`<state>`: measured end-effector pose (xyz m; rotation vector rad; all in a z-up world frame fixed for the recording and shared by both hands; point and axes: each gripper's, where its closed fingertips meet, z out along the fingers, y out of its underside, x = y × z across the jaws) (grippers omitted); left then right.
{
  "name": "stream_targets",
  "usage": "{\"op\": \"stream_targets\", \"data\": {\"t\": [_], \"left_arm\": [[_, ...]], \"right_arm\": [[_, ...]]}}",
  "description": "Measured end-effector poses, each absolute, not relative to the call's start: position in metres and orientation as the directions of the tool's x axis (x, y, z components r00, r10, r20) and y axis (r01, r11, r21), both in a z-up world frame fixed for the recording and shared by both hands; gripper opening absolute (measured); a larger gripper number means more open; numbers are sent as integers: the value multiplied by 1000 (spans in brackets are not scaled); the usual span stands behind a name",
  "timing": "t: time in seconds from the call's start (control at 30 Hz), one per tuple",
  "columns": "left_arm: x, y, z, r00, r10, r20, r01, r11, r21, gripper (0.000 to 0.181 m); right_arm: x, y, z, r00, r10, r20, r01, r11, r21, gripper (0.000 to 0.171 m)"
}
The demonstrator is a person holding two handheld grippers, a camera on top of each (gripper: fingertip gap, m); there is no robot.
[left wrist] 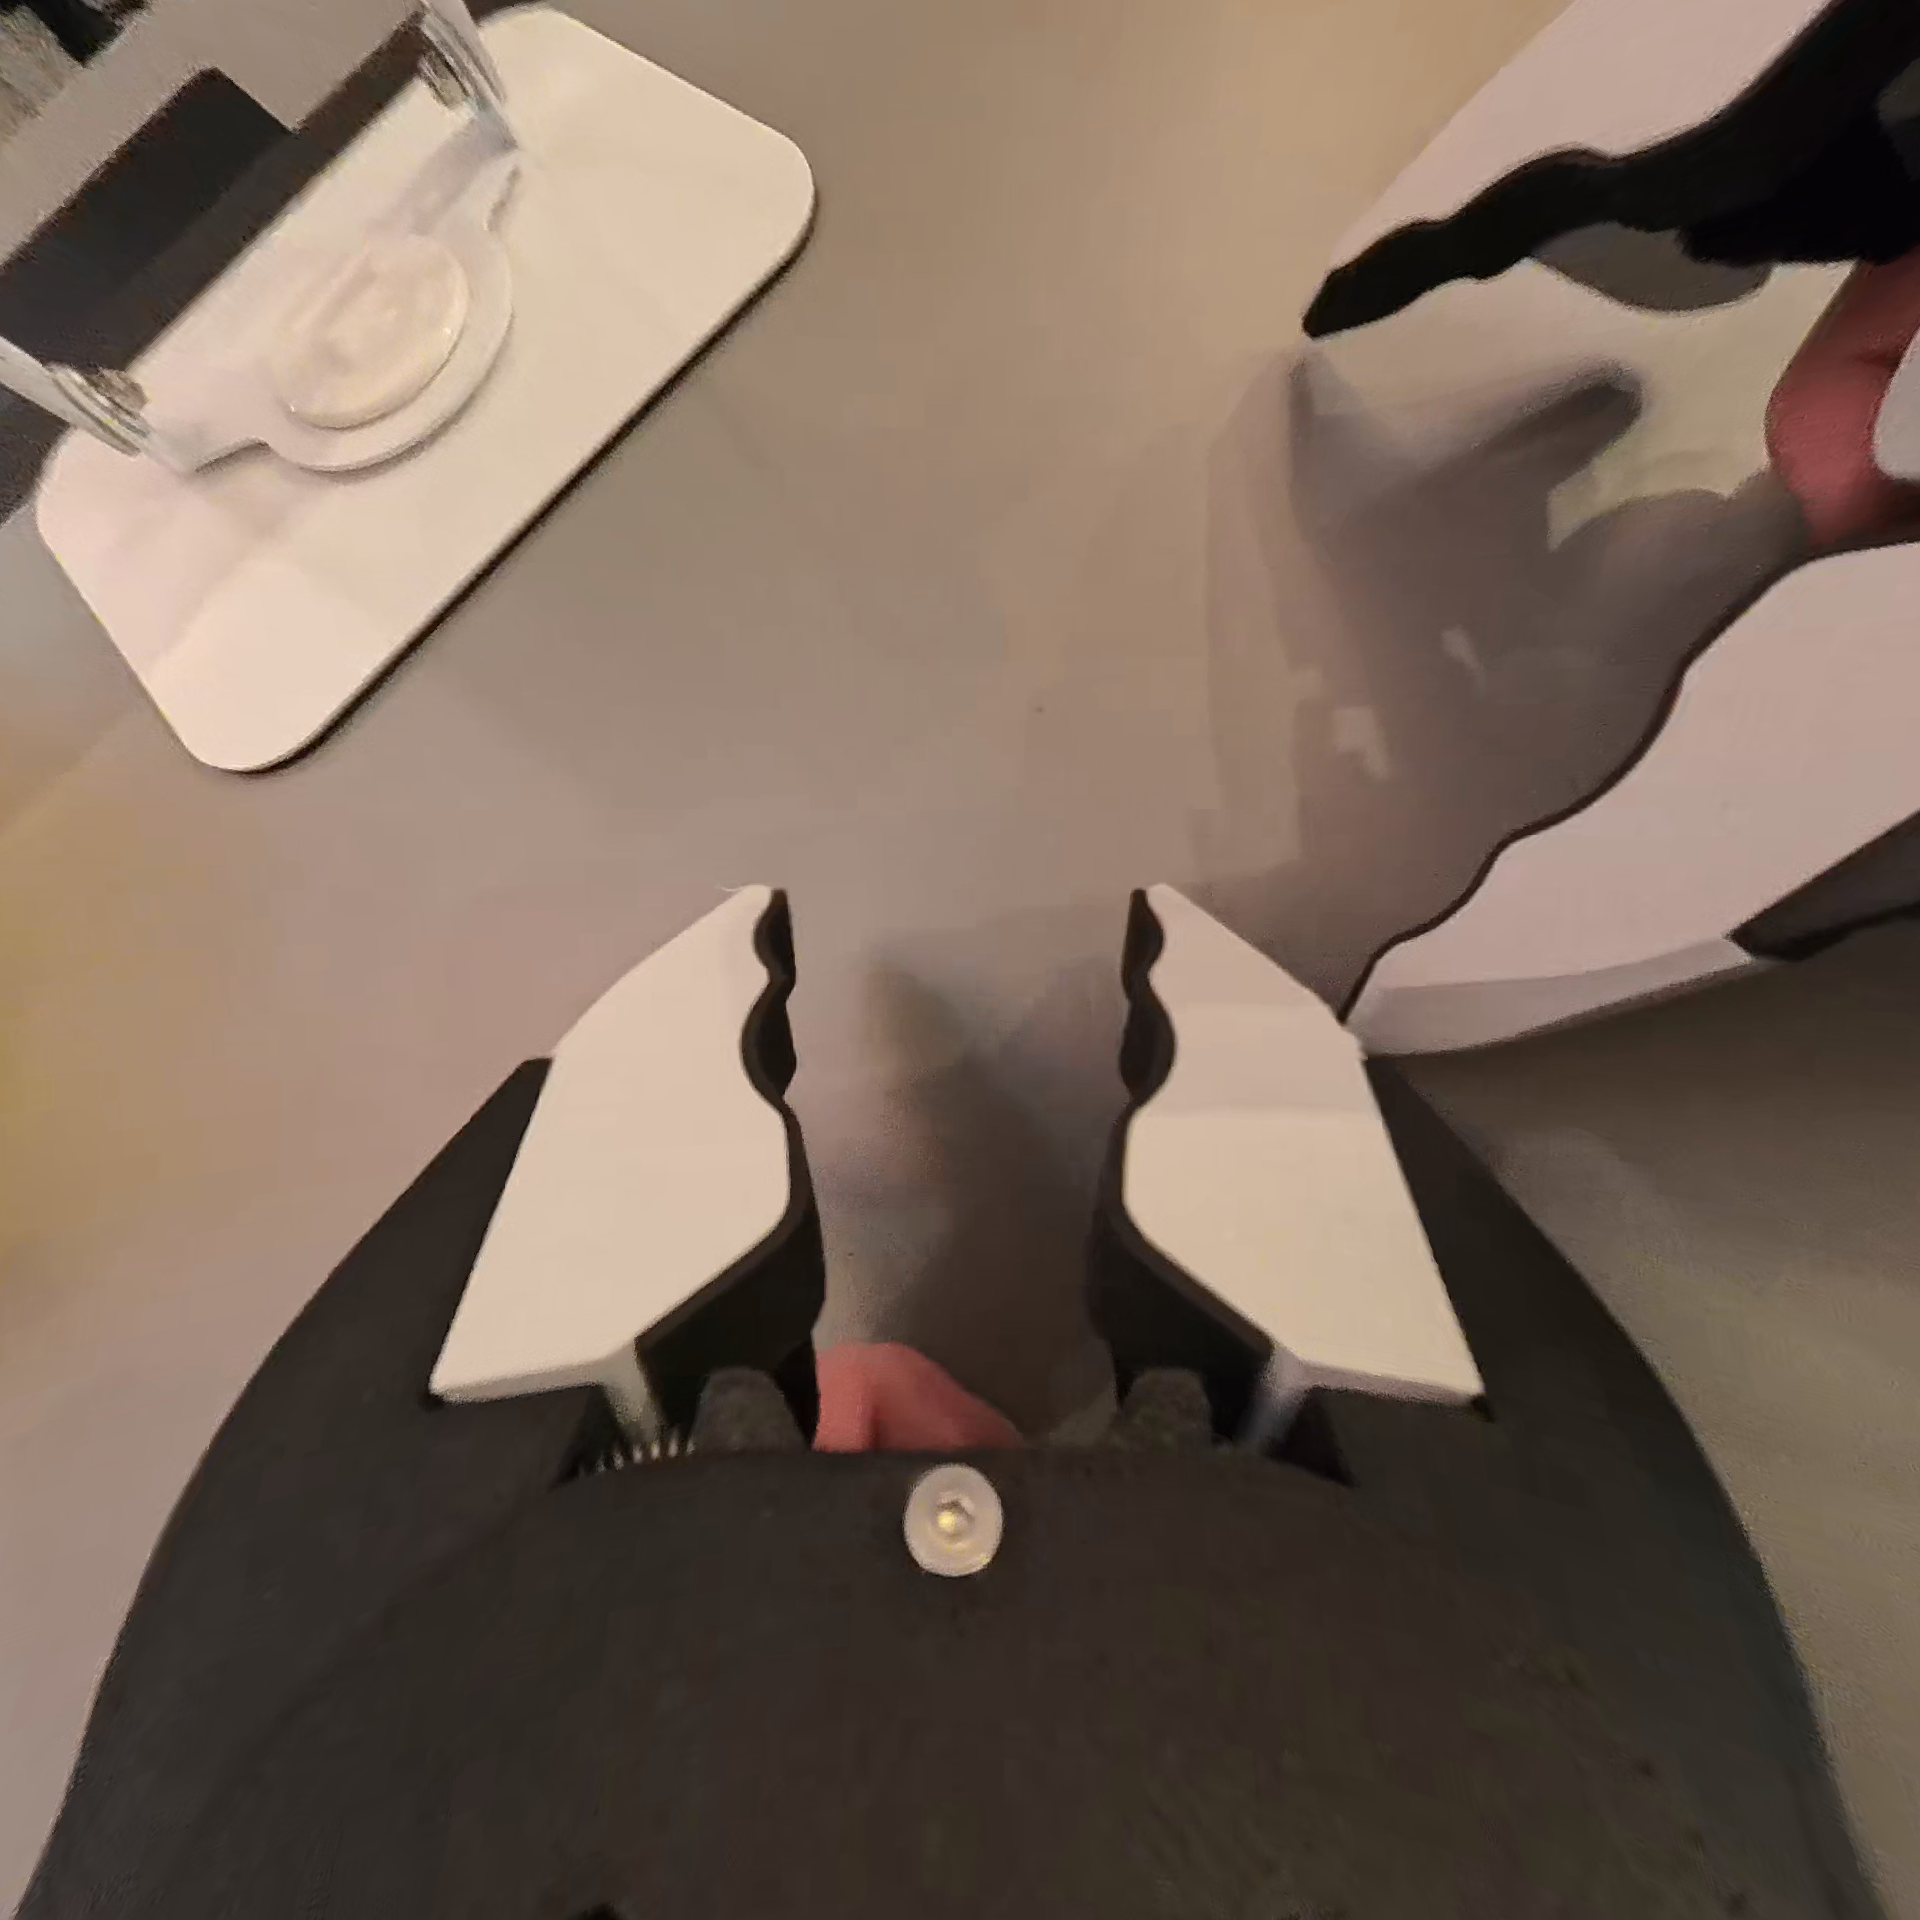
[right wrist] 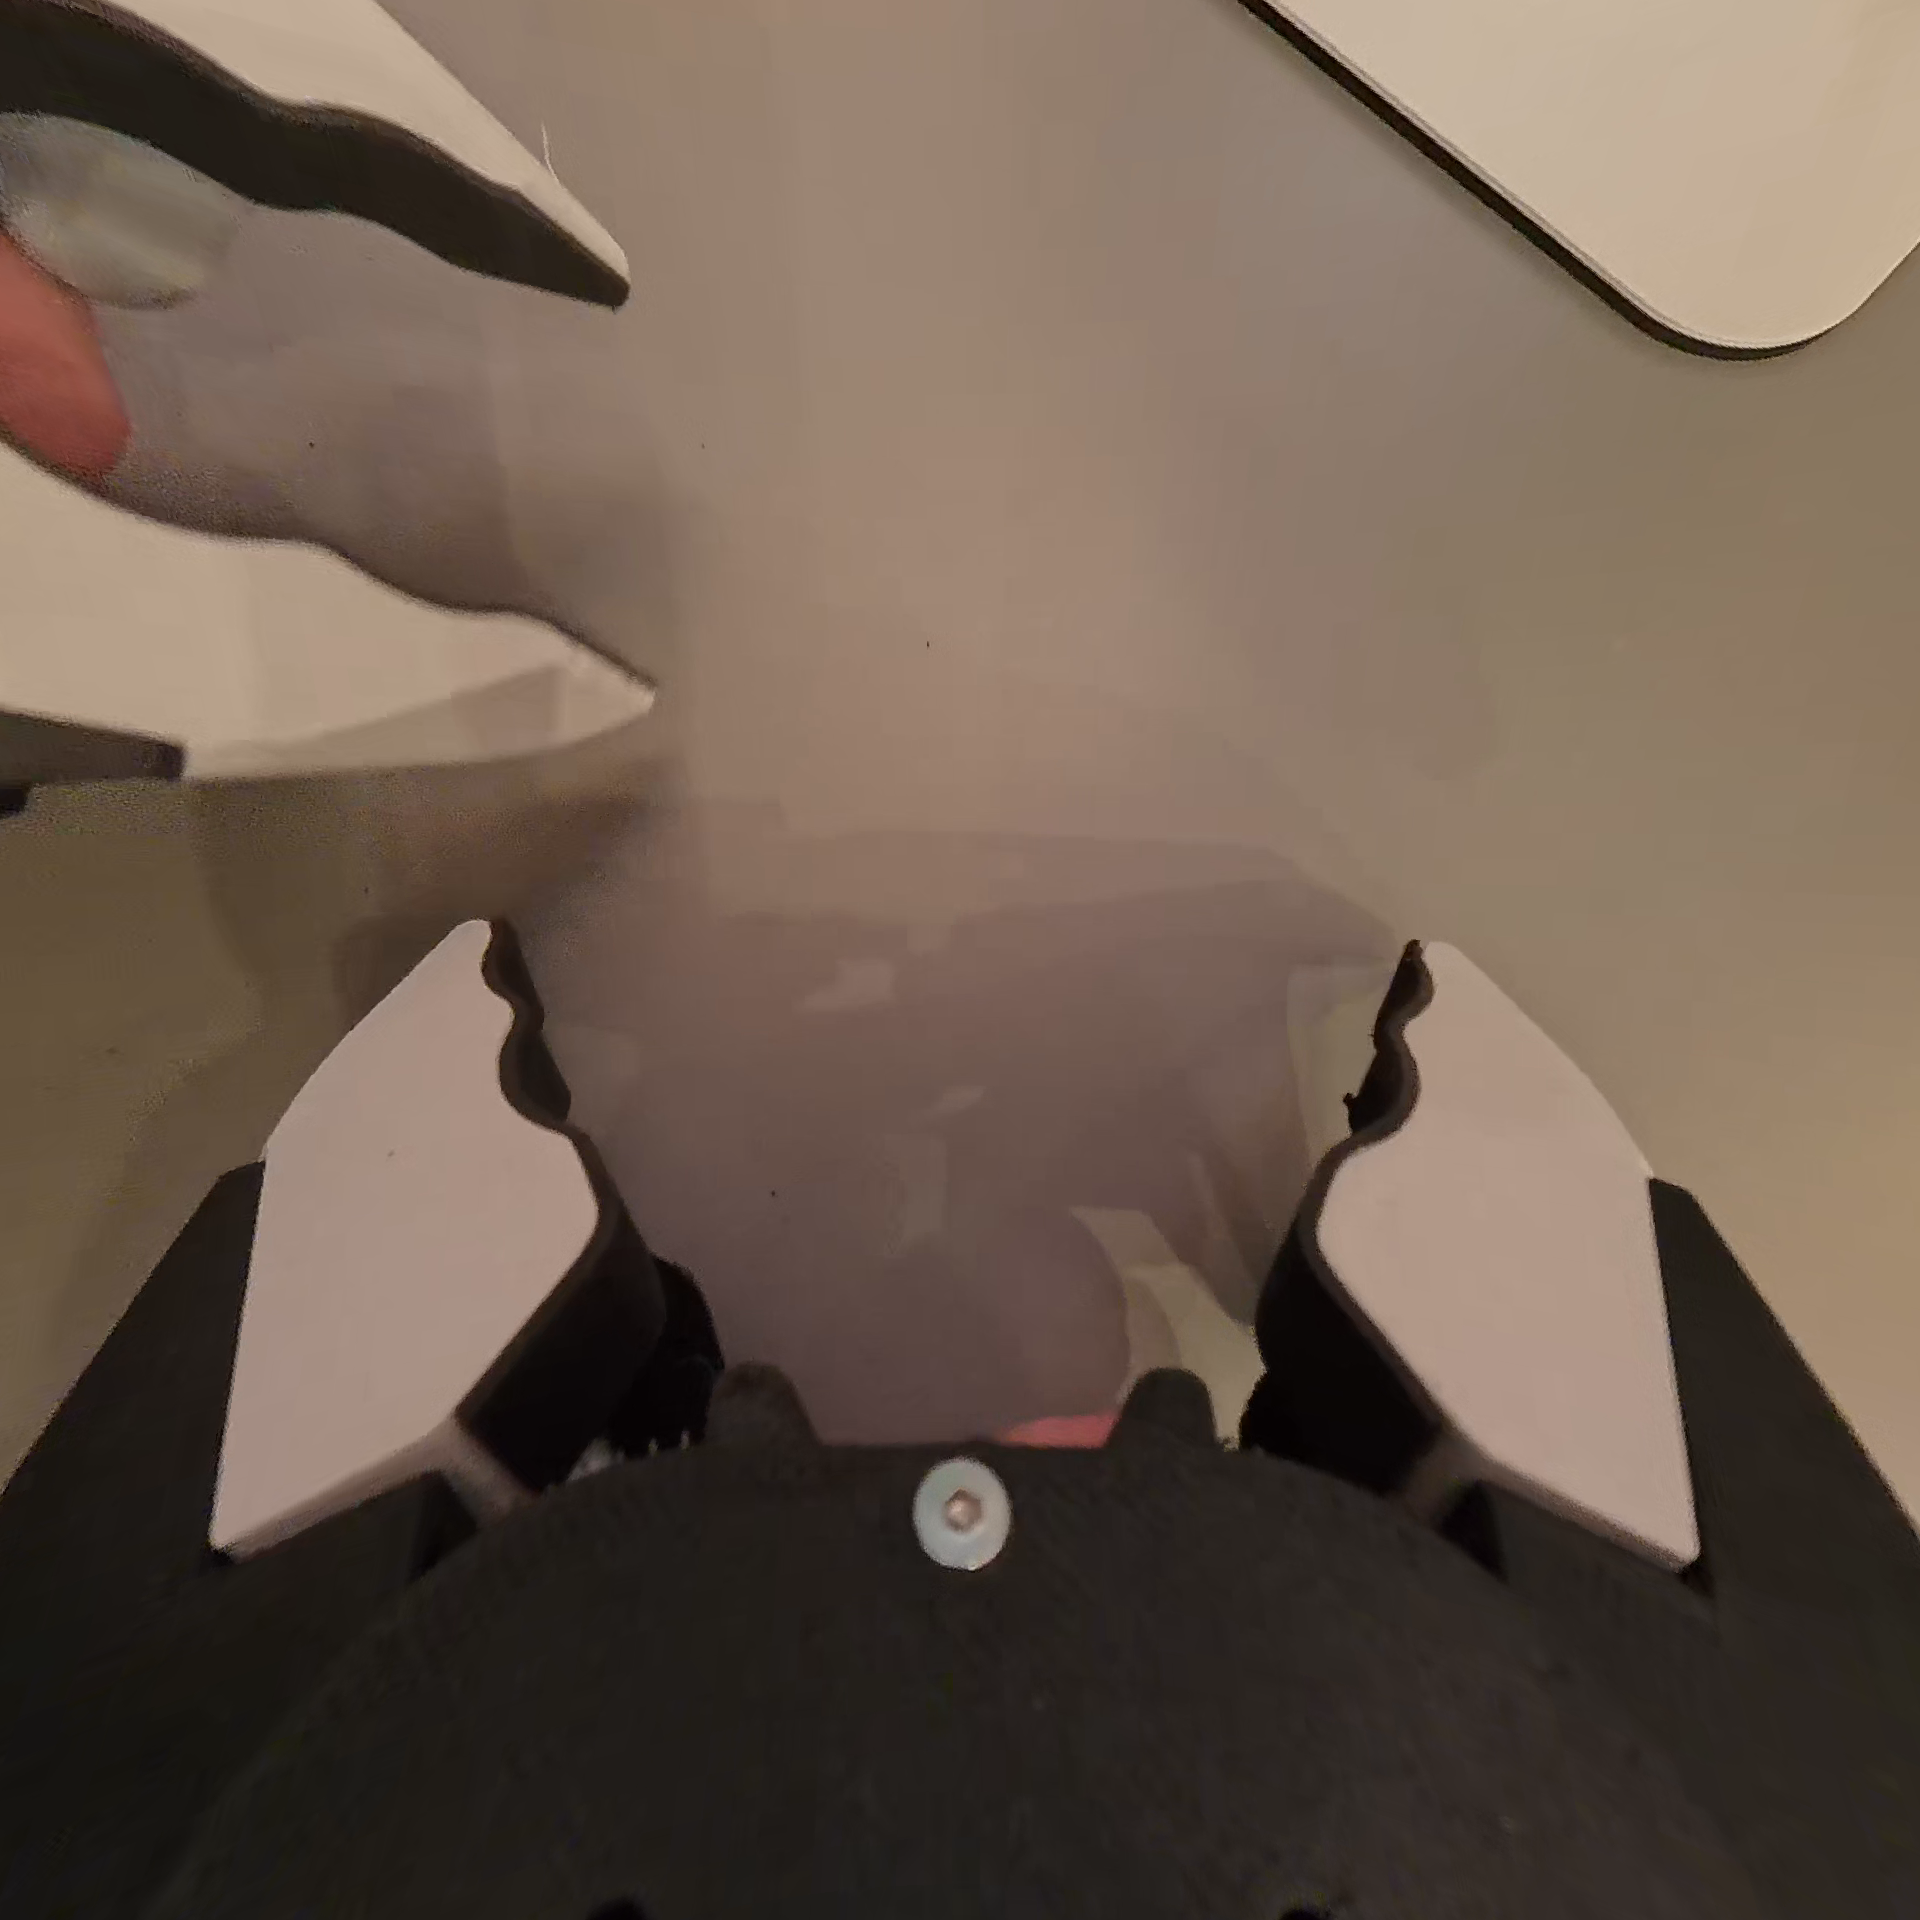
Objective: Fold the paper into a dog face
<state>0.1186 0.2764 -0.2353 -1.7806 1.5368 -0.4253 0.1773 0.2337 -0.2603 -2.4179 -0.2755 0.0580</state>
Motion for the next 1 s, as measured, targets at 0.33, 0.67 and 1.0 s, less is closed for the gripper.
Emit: {"op": "stream_targets", "data": {"t": [0.33,0.67,1.0], "left_arm": [[111,294,-211,409,-904,-125,-640,-187,-745,14],[75,307,-248,378,-916,-133,-767,-229,-600,13],[75,313,-249,419,-907,39,-676,-340,-653,35]], "right_arm": [[184,234,-257,981,184,65,181,-726,-664,140],[186,242,-257,988,154,18,131,-769,-626,120],[187,250,-255,978,204,38,176,-718,-673,118]]}}
